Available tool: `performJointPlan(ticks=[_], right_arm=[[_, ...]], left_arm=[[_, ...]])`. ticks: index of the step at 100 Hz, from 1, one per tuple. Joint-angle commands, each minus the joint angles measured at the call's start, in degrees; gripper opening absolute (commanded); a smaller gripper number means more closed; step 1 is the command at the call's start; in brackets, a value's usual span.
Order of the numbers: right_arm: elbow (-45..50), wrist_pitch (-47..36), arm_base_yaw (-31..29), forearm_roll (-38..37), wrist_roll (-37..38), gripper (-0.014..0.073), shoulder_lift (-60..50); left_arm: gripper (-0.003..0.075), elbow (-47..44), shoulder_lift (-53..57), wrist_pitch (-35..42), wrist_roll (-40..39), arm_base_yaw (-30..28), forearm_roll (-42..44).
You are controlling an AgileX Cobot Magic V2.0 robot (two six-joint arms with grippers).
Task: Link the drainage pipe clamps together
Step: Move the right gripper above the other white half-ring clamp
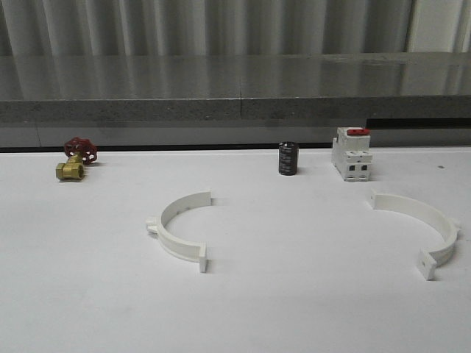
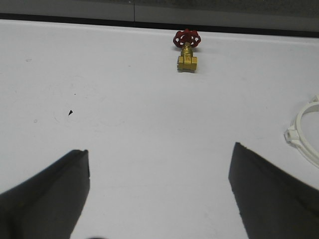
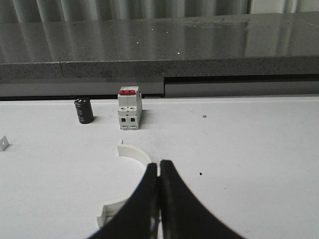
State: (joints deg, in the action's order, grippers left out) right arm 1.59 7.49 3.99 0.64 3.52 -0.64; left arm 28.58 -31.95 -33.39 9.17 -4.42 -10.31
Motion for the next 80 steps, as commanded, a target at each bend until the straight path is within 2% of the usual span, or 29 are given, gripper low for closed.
performJointPlan(ticks=[1, 11, 12, 13, 18, 27, 43, 57, 66, 80], right_arm=[[-0.98, -5.33, -0.41, -0.16, -0.66, -0.0068, -1.04], [-0.98, -5.77, -0.41, -0.16, -0.66, -0.0068, -1.04], [-0.98, -5.77, -0.41, -0.16, -0.66, -0.0068, -1.04], [-0.98, -5.77, -0.41, -0.16, -0.66, -0.0068, -1.04], [-0.98, -5.77, -0.41, -0.16, -0.66, -0.0068, -1.04], [-1.04, -5.77, -0.41, -0.16, -0.66, -0.0068, -1.04], [-4.08, -3.97, -0.41, -0.11, -0.61, -0.0068, -0.91], [-11.55, 2.65, -0.41, -0.05, -0.61, -0.0068, 2.61], [-18.25, 8.25, -0.41, -0.64, -0.61, -0.0068, 8.68], [-27.63, 12.06, -0.41, -0.64, -0.61, -0.0068, 19.85]], left_arm=[[0.0473, -0.12, 3.03, 2.43, 0.14, 0.18, -1.18], [0.0316, -1.55, 6.33, 1.53, 0.14, 0.18, -1.18], [0.0276, -1.56, 6.71, 1.53, 0.14, 0.18, -1.18], [0.0276, -1.67, 6.71, 1.53, 0.14, 0.18, -1.18], [0.0176, -1.66, 7.91, 1.64, 0.14, 0.18, -1.18], [-0.0024, -1.66, 8.83, 1.64, 0.14, 0.18, -1.18], [-0.0021, -1.66, 8.81, 1.64, 0.14, 0.18, -1.18], [-0.0021, -1.66, 8.81, 1.64, 0.14, 0.18, -1.18], [-0.0021, -1.66, 8.81, 1.64, 0.14, 0.18, -1.18], [-0.0021, -1.66, 8.81, 1.64, 0.14, 0.18, -1.18]])
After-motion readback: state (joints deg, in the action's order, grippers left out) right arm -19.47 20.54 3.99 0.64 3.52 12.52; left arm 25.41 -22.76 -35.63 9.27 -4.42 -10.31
